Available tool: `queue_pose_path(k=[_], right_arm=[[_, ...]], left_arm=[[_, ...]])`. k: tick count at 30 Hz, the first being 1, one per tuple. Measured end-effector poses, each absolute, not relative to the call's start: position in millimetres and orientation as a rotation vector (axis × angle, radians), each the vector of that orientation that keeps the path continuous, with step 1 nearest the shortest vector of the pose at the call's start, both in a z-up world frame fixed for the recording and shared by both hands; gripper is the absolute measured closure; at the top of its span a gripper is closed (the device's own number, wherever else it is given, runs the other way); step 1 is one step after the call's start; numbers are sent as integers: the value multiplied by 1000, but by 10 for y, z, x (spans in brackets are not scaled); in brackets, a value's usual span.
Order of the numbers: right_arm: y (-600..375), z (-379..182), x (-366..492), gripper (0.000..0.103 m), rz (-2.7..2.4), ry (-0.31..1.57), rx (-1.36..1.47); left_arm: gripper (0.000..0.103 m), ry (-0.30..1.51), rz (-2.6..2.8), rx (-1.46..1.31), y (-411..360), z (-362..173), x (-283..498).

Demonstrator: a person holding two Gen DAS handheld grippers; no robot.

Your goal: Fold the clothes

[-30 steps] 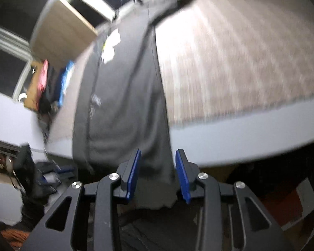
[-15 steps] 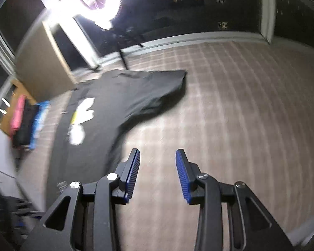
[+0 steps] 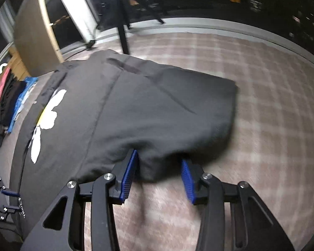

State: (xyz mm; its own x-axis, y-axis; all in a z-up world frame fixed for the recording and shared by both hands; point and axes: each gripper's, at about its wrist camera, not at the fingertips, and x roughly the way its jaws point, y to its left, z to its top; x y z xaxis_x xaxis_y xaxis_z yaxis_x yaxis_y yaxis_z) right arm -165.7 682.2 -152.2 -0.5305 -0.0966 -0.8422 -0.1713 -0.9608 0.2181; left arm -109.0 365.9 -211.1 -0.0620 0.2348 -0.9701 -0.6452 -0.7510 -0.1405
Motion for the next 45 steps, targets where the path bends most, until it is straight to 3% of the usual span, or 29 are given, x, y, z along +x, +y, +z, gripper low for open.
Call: queue_pose_path(k=[1,4,7,8,10,12,15,17,19,24,26,27,30,33,36,39,40,43,45], right_arm=[[6814,-1532,-1672,100,2693,437,-1526],[6854,-1439,-1582,99,2684,466,-1642],[7003,-1118,-1260,97,2657,454,-1567],[7098,-1018,-1154,93,2665,480,-1485],[7332,-891,-1017,38,2654,561,-1363],[7440,-925,-1002,37,2619,544,-1326],[7553,-1179,-1187,52,2611,584,-1404],[7658,-1336,-1366,55,2582,609,-1428],[7771,-1463,-1551,67,2576,639,-1431],[7890,-1654,-1908,68,2614,694,-1431],[7897,-1682,-1959,94,2629,689,-1432],[7915,-1700,-1973,101,2625,704,-1438],[7976,-1715,-2016,101,2630,728,-1429],[8056,-1687,-2070,101,2624,731,-1382],[8104,-1696,-2112,101,2622,750,-1372],[8091,-1722,-2174,101,2614,753,-1384],[8080,-1722,-2183,101,2614,761,-1385],[8050,-1718,-2219,101,2607,766,-1396],[8030,-1714,-2222,101,2598,752,-1410]], left_arm=[[72,436,1861,-1626,3657,-2129,-1091],[72,429,1830,-1648,3672,-2181,-1086],[70,433,1807,-1649,3687,-2191,-1077],[69,436,1801,-1651,3691,-2199,-1076],[68,446,1789,-1656,3703,-2216,-1073],[68,455,1778,-1670,3741,-2222,-1085],[68,470,1746,-1608,3982,-2097,-1144],[68,523,1744,-1501,4332,-1946,-1243],[68,553,1737,-1375,4751,-1806,-1363],[68,529,1711,-1180,5877,-1761,-1747],[66,584,1719,-1158,6196,-1871,-1835],[65,633,1732,-1145,6338,-1946,-1865],[65,682,1769,-1176,6476,-2175,-2018],[78,526,1769,-1238,6312,-2187,-2253],[80,355,1743,-1306,6080,-2157,-2406],[80,309,1762,-1303,5957,-2100,-2413],[79,305,1766,-1293,5936,-2077,-2396],[61,369,1746,-1234,6182,-2041,-2329],[57,435,1762,-1216,6303,-2066,-2304]])
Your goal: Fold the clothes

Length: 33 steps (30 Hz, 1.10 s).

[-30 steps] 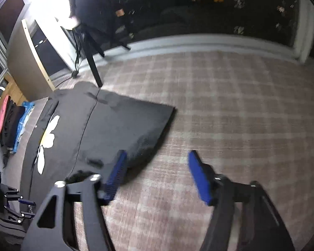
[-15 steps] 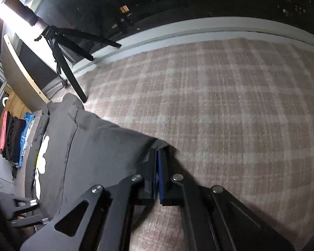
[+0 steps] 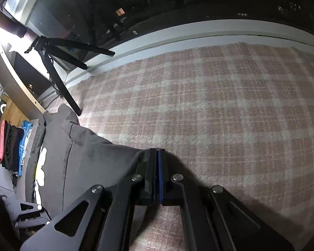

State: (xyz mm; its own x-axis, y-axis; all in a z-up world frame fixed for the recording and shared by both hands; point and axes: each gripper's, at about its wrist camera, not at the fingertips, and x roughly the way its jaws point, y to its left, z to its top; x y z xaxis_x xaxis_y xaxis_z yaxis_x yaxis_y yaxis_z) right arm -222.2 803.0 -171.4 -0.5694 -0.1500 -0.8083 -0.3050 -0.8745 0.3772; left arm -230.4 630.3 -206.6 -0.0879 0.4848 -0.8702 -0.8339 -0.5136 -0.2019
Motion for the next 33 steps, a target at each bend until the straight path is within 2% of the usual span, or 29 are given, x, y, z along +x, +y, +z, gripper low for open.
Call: queue_pose_path(k=[1,2,4,6,9,10,11,13,15,17,20,23,25,26,28,29,31,32,33], right_arm=[[8022,-1709,-2214,101,2595,748,-1414],[8014,-1704,-2206,101,2591,743,-1418],[8019,-1695,-2188,101,2585,738,-1418],[8036,-1689,-2179,101,2582,747,-1410],[8032,-1689,-2199,101,2577,743,-1410],[8025,-1691,-2212,101,2575,738,-1412],[8019,-1692,-2225,101,2572,733,-1414],[7995,-1691,-2252,101,2570,714,-1418],[7971,-1687,-2274,101,2569,695,-1425],[7961,-1689,-2287,101,2565,689,-1434],[7969,-1693,-2285,101,2559,695,-1445],[7991,-1694,-2261,101,2551,715,-1452],[7990,-1689,-2241,101,2547,714,-1456],[7983,-1685,-2227,101,2545,707,-1457],[7976,-1661,-2190,101,2541,683,-1447],[7992,-1638,-2157,101,2545,689,-1433],[8047,-1574,-2085,101,2568,737,-1395],[8085,-1533,-2046,101,2587,778,-1371],[8118,-1485,-2008,100,2605,803,-1344]], left_arm=[[59,461,1772,-1225,6333,-2113,-2337],[74,488,1781,-1234,6363,-2160,-2369],[97,440,1800,-1265,6228,-2157,-2485],[98,320,1801,-1309,6012,-2103,-2655],[98,266,1944,-1342,5657,-2024,-2866],[95,244,1951,-1359,5575,-2017,-2901],[85,219,1940,-1379,5506,-2018,-2923],[80,191,1924,-1396,5407,-1981,-2908],[80,208,1902,-1360,5441,-1899,-2774],[70,235,1850,-1304,5593,-1860,-2620],[66,272,1770,-1221,5821,-1802,-2388],[62,444,1757,-1159,6094,-1907,-2164],[65,554,1783,-1178,6211,-2067,-2160],[82,549,1781,-1219,6215,-2138,-2215],[95,395,1765,-1277,6083,-2135,-2380],[98,261,1725,-1324,5976,-2125,-2481],[101,24,1625,-1351,5805,-2080,-2587],[96,-94,1569,-1334,5720,-2042,-2615],[91,-93,1575,-1317,5691,-2019,-2598]])
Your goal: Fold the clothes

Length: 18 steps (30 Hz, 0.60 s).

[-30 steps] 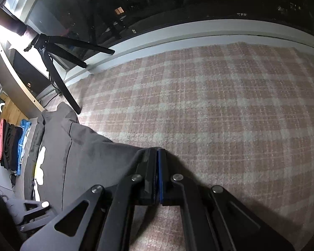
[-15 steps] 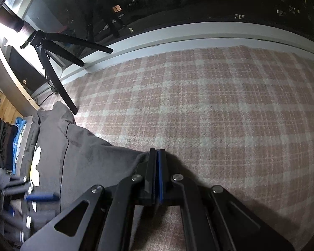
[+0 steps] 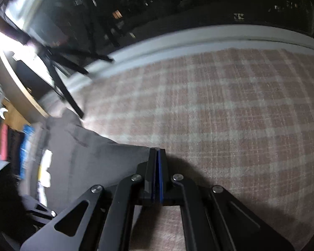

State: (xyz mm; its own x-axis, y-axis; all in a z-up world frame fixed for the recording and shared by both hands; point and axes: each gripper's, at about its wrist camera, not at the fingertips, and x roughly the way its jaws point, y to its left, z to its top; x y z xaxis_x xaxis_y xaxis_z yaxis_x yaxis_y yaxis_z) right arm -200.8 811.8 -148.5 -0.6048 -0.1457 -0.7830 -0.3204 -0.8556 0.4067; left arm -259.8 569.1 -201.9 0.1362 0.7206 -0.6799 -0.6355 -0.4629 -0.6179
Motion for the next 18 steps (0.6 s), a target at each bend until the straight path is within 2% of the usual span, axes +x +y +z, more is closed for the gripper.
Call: queue_pose_path(k=[1,2,3,9,10,12,13,14,16,18], right_arm=[[8161,-1443,-1973,96,2602,811,-1323],[8215,-1420,-1930,93,2587,820,-1298],[8269,-1398,-1888,87,2573,829,-1274],[8296,-1555,-1918,86,2532,870,-1363],[8255,-1605,-1956,86,2527,861,-1390],[8175,-1670,-2001,86,2522,831,-1408],[8146,-1669,-2015,86,2533,827,-1404],[8118,-1669,-2030,86,2545,824,-1399],[8076,-1655,-2064,86,2561,838,-1403],[8036,-1627,-2099,86,2577,842,-1408]], left_arm=[[68,-48,1604,-1303,5683,-2002,-2565],[49,-2,1633,-1288,5674,-1986,-2532],[48,37,1636,-1284,5684,-2000,-2480],[46,354,1697,-1207,6067,-2163,-2187],[49,409,1717,-1206,6140,-2226,-2188],[63,496,1760,-1167,6233,-2287,-2198],[87,509,1759,-1158,6239,-2290,-2225],[97,425,1727,-1209,6175,-2304,-2323],[100,187,1634,-1331,5992,-2327,-2566],[100,-158,1501,-1410,5706,-2356,-2801]])
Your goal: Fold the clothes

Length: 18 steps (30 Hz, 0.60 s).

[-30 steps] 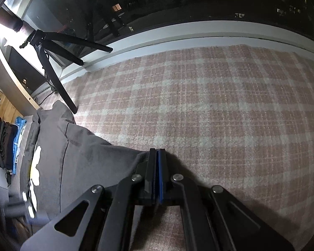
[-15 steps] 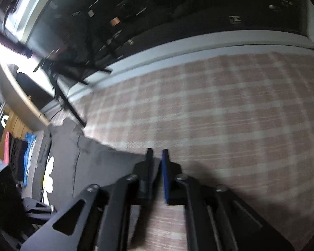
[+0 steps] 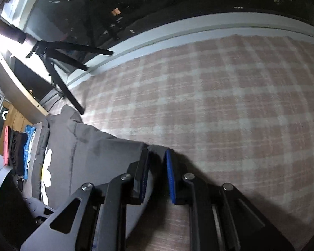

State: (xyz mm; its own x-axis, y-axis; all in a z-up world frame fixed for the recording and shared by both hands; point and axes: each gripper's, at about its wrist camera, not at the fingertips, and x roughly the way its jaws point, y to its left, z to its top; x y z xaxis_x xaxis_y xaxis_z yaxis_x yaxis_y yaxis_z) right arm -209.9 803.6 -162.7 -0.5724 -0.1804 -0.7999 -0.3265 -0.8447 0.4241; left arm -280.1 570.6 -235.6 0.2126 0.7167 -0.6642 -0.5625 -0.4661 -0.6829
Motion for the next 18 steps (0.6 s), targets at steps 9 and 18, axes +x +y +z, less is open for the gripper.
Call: queue_pose_path(k=[9,18], right_arm=[[8158,-1503,-1980,86,2558,832,-1366],[8120,-1565,-1840,86,2541,834,-1406]], left_arm=[[35,91,1621,-1335,5597,-2223,-2613],[81,603,1759,-1116,6384,-2511,-2396]])
